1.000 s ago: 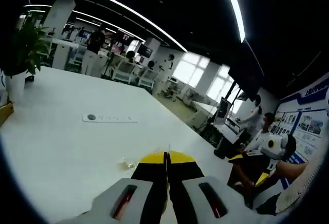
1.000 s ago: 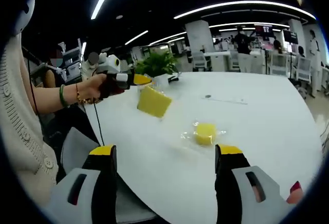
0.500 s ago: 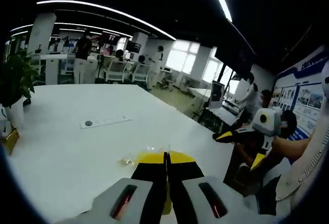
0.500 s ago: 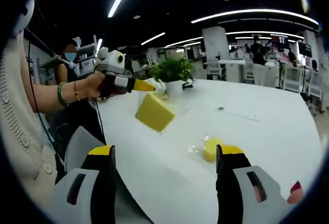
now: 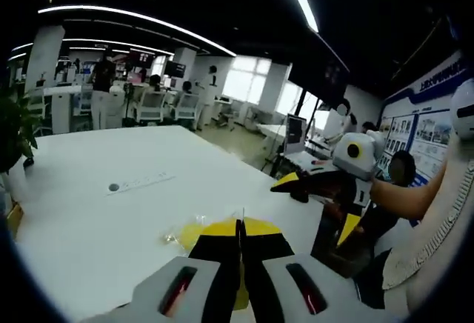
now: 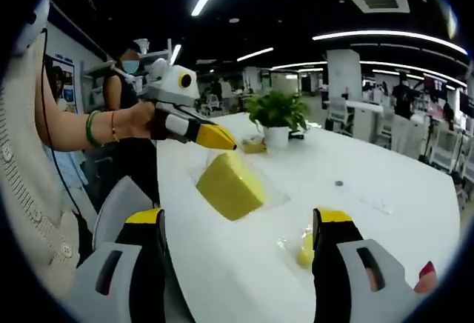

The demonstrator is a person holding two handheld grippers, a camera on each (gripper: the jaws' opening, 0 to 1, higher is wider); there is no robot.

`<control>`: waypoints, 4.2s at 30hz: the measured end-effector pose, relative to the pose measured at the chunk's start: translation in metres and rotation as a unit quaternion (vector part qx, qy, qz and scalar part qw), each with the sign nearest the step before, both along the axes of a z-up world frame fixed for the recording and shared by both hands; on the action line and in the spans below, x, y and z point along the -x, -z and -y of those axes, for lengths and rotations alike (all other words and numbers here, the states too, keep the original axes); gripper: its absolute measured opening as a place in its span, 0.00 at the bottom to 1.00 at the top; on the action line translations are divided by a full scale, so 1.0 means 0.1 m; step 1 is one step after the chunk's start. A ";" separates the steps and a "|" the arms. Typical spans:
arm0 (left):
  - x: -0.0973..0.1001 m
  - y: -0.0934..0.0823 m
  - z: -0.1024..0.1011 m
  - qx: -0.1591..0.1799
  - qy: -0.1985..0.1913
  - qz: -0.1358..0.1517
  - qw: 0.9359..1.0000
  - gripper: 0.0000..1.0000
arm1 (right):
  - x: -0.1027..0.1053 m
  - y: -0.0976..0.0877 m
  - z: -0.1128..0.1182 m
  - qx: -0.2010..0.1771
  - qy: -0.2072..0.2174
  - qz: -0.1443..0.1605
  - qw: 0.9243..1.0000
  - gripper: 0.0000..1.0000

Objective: Compare the silicone blocks by pressing each to a similar depth, holding the contact briefly, and releasing to observe deformation and rebound differences across the visible hardness samples.

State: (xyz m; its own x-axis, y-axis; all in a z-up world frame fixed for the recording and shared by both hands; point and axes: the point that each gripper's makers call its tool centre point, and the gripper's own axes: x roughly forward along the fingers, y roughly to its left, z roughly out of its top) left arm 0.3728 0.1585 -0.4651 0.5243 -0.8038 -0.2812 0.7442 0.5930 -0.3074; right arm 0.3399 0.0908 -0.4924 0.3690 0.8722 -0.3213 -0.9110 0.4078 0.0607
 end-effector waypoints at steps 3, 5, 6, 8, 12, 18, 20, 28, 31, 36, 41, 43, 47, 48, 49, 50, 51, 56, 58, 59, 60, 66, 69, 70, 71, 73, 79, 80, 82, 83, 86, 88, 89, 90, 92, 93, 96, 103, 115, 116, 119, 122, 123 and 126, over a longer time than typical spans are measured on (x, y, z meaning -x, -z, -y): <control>0.01 -0.04 0.01 -0.002 0.007 0.004 1.000 0.00 | -0.04 -0.02 -0.06 0.005 -0.012 0.004 1.000 0.76; 0.01 -0.06 0.02 -0.002 0.011 0.006 1.000 0.00 | -0.07 -0.02 -0.10 0.007 -0.020 0.006 1.000 0.76; 0.02 -0.08 0.02 -0.004 0.014 0.008 1.000 0.00 | -0.08 -0.02 -0.13 0.010 -0.025 0.007 1.000 0.76; 0.02 -0.10 0.04 -0.005 0.019 0.010 1.000 0.00 | -0.11 -0.02 -0.16 0.014 -0.032 0.008 0.999 0.76; 0.04 -0.15 0.09 -0.002 0.039 0.015 0.999 0.00 | -0.16 -0.02 -0.23 0.015 -0.044 0.013 0.999 0.75; 0.05 -0.12 0.14 -0.013 0.059 0.010 0.998 0.00 | -0.22 0.01 -0.33 0.021 -0.058 0.013 0.998 0.75; 0.06 -0.11 0.16 -0.015 0.066 0.009 0.998 0.00 | -0.24 0.01 -0.37 0.020 -0.065 0.011 0.998 0.75; 0.12 -0.11 0.26 -0.028 0.101 0.013 0.994 0.00 | -0.26 0.10 -0.55 0.035 -0.097 0.003 0.995 0.74; 0.14 -0.12 0.30 -0.030 0.111 0.014 0.993 0.00 | -0.27 0.14 -0.60 0.037 -0.106 -0.003 0.994 0.74; 0.18 -0.14 0.36 -0.029 0.131 0.017 0.991 0.00 | -0.25 0.21 -0.66 0.043 -0.124 -0.012 0.991 0.71; 0.17 -0.16 0.38 -0.028 0.142 0.018 0.989 0.00 | -0.22 0.27 -0.68 0.049 -0.139 -0.023 0.989 0.65; 0.17 -0.17 0.39 -0.026 0.146 0.019 0.989 0.00 | -0.20 0.29 -0.69 0.051 -0.147 -0.030 0.987 0.63; 0.20 -0.18 0.41 -0.023 0.167 0.017 0.986 0.00 | -0.18 0.34 -0.71 0.058 -0.158 -0.037 0.985 0.61; 0.22 -0.17 0.41 -0.025 0.171 0.017 0.985 0.00 | -0.18 0.34 -0.71 0.059 -0.161 -0.038 0.985 0.60; 0.22 -0.17 0.41 -0.027 0.173 0.018 0.984 0.00 | -0.17 0.34 -0.72 0.059 -0.162 -0.038 0.984 0.59; 0.22 -0.16 0.41 -0.028 0.174 0.018 0.984 0.00 | -0.16 0.34 -0.72 0.059 -0.164 -0.039 0.984 0.56; 0.23 -0.17 0.41 -0.029 0.178 0.018 0.984 0.00 | -0.15 0.33 -0.73 0.058 -0.168 -0.041 0.983 0.54; 0.25 -0.20 0.42 -0.028 0.185 0.026 0.982 0.00 | -0.09 0.35 -0.75 0.060 -0.184 -0.052 0.980 0.43; 0.27 -0.20 0.42 -0.035 0.191 0.031 0.980 0.00 | -0.10 0.35 -0.75 0.060 -0.183 -0.057 0.980 0.42; 0.29 -0.19 0.43 -0.036 0.194 0.029 0.980 0.00 | -0.09 0.36 -0.75 0.060 -0.185 -0.060 0.979 0.41; 0.29 -0.19 0.43 -0.038 0.195 0.030 0.980 0.00 | -0.09 0.36 -0.75 0.061 -0.185 -0.058 0.979 0.40; 0.32 -0.18 0.43 -0.043 0.200 0.032 0.978 0.00 | -0.04 0.36 -0.73 0.066 -0.190 -0.057 0.978 0.33; 0.34 -0.18 0.43 -0.042 0.200 0.032 0.978 0.00 | -0.02 0.35 -0.71 0.070 -0.191 -0.049 0.978 0.27; 0.34 -0.18 0.43 -0.043 0.200 0.033 0.978 0.00 | -0.02 0.34 -0.71 0.071 -0.191 -0.044 0.978 0.26; 0.35 -0.18 0.43 -0.042 0.201 0.033 0.978 0.00 | -0.02 0.34 -0.70 0.072 -0.191 -0.044 0.978 0.25; 0.36 -0.18 0.43 -0.042 0.203 0.034 0.978 0.00 | 0.00 0.34 -0.70 0.075 -0.192 -0.037 0.978 0.22; 0.40 -0.21 0.44 -0.037 0.205 0.037 0.977 0.00 | 0.03 0.30 -0.70 0.082 -0.195 -0.005 0.977 0.15; 0.40 -0.21 0.44 -0.038 0.206 0.038 0.977 0.00 | 0.04 0.30 -0.69 0.083 -0.198 -0.006 0.977 0.13; 0.42 -0.21 0.44 -0.038 0.207 0.037 0.977 0.00 | 0.07 0.30 -0.69 0.091 -0.202 0.001 0.975 0.11; 0.43 -0.21 0.44 -0.038 0.207 0.036 0.977 0.00 | 0.07 0.30 -0.69 0.091 -0.203 0.000 0.975 0.10; 0.44 -0.20 0.45 -0.040 0.207 0.036 0.977 0.00 | 0.09 0.31 -0.69 0.097 -0.204 0.002 0.974 0.08; 0.45 -0.20 0.45 -0.041 0.206 0.036 0.977 0.00 | 0.09 0.31 -0.68 0.101 -0.203 0.010 0.974 0.07; 0.46 -0.21 0.45 -0.041 0.207 0.035 0.977 0.00 | 0.10 0.31 -0.68 0.101 -0.204 0.007 0.974 0.06; 0.46 -0.21 0.45 -0.041 0.206 0.036 0.977 0.00 | 0.11 0.31 -0.68 0.102 -0.204 0.010 0.974 0.06; 0.46 -0.21 0.45 -0.042 0.205 0.037 0.977 0.00 | 0.11 0.31 -0.68 0.104 -0.206 0.015 0.973 0.05; 0.46 -0.21 0.45 -0.042 0.205 0.035 0.977 0.00 | 0.14 0.32 -0.68 0.104 -0.207 -0.001 0.973 0.05; 0.47 -0.20 0.45 -0.043 0.203 0.035 0.978 0.00 | 0.13 0.32 -0.68 0.107 -0.205 0.012 0.973 0.04; 0.49 -0.20 0.44 -0.046 0.201 0.033 0.978 0.00 | 0.16 0.33 -0.68 0.111 -0.209 0.006 0.972 0.05; 0.57 -0.23 0.40 -0.055 0.192 0.040 0.979 0.00 | 0.19 0.30 -0.72 0.109 -0.209 0.004 0.972 0.07; 0.57 -0.23 0.40 -0.055 0.191 0.040 0.979 0.00 | 0.20 0.29 -0.72 0.109 -0.209 0.003 0.972 0.07; 0.60 -0.25 0.39 -0.055 0.189 0.042 0.980 0.00 | 0.21 0.28 -0.73 0.108 -0.210 0.005 0.972 0.08; 0.61 -0.25 0.38 -0.056 0.188 0.044 0.980 0.00 | 0.24 0.28 -0.74 0.108 -0.213 0.003 0.971 0.09; 0.62 -0.25 0.37 -0.056 0.188 0.044 0.980 0.00 | 0.24 0.28 -0.74 0.108 -0.214 0.002 0.971 0.09; 0.63 -0.25 0.37 -0.058 0.188 0.044 0.980 0.00 | 0.24 0.28 -0.75 0.110 -0.214 0.006 0.971 0.10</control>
